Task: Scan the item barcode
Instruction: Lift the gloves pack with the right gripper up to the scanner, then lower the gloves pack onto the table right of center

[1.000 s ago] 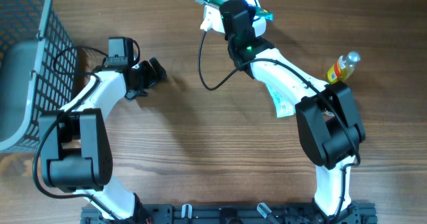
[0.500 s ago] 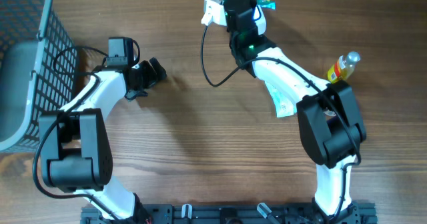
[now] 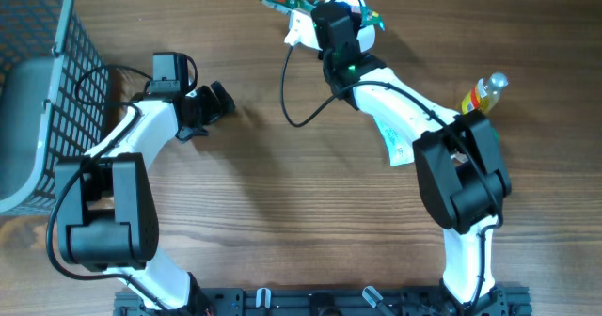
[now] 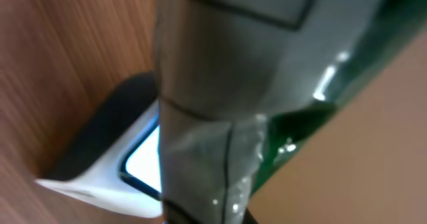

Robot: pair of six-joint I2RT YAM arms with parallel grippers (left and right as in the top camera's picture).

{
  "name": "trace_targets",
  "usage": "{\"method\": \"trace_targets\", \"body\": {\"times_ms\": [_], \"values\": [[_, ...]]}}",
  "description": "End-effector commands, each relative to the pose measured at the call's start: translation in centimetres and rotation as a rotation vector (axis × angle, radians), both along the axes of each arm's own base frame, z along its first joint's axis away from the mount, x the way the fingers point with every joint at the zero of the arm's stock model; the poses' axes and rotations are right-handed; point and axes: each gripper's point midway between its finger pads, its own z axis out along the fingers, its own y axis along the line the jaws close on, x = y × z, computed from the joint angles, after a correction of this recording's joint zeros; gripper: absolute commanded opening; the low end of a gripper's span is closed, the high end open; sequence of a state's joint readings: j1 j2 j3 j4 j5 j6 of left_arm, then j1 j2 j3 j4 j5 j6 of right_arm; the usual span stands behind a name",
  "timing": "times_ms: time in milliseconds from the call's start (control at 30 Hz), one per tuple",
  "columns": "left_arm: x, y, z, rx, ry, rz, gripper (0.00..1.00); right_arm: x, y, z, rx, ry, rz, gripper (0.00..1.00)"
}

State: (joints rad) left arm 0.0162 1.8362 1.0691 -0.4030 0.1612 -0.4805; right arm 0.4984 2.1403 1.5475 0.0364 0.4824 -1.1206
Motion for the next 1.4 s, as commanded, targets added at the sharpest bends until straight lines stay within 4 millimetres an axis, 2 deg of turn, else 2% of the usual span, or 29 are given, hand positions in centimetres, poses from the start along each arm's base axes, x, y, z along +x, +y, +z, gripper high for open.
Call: {"method": "trace_targets", "body": {"times_ms": [0,67,200,300,433,567,667,700,867,1000,1100,1267,1300,1367], "values": [[0.6,0.2,1.0,0.003,-0.028,0.004,1.0,-0.5,1.4,-1.7,0.136,0.06,-0.004,0.04],[0.6,0.2,1.0,0.003,-0.028,0.005,1.0,-0.7,1.3,-1.8,0.166,0.067,-0.026,0.04],[0.6,0.2,1.0,0.003,-0.028,0.004,1.0,-0.8,1.1,1.1,0.233,0.028,-0.051,0.04],[0.6,0.2,1.0,0.003,-0.028,0.004,1.0,-1.7,0.9,3.7,0.272,0.025,-0.05,0.04],[0.6,0.2,1.0,0.003,-0.028,0.004,1.0,-4.8,1.4,6.2,0.399,0.13,-0.022,0.04],[0.6,0.2,1.0,0.003,-0.028,0.005,1.0,-9.1,1.6,6.7,0.56,0.309,-0.063,0.04],[0.6,0.2,1.0,0.003,-0.028,0.004,1.0,-13.0,0.9,5.5,0.669,0.488,-0.191,0.04],[0.6,0.2,1.0,0.003,-0.028,0.005,1.0,-14.7,0.1,4.4,0.68,0.565,-0.272,0.04],[0.6,0.2,1.0,0.003,-0.028,0.004,1.0,-21.6,-4.8,0.4,0.623,0.812,-0.662,0.04],[0.6,0.2,1.0,0.003,-0.028,0.004,1.0,-26.5,-8.6,-1.7,0.587,0.912,-0.999,0.04],[0.6,0.2,1.0,0.003,-0.028,0.004,1.0,-27.7,-9.6,-3.3,0.597,0.915,-1.118,0.05],[0.6,0.2,1.0,0.003,-0.028,0.005,1.0,-27.8,-8.7,-5.0,0.64,0.947,-1.097,0.07],[0.6,0.2,1.0,0.003,-0.028,0.004,1.0,-27.8,-8.7,-5.1,0.639,0.946,-1.098,0.1],[0.6,0.2,1.0,0.003,-0.028,0.004,1.0,-27.9,-8.7,-5.2,0.638,0.947,-1.098,0.24]]}}
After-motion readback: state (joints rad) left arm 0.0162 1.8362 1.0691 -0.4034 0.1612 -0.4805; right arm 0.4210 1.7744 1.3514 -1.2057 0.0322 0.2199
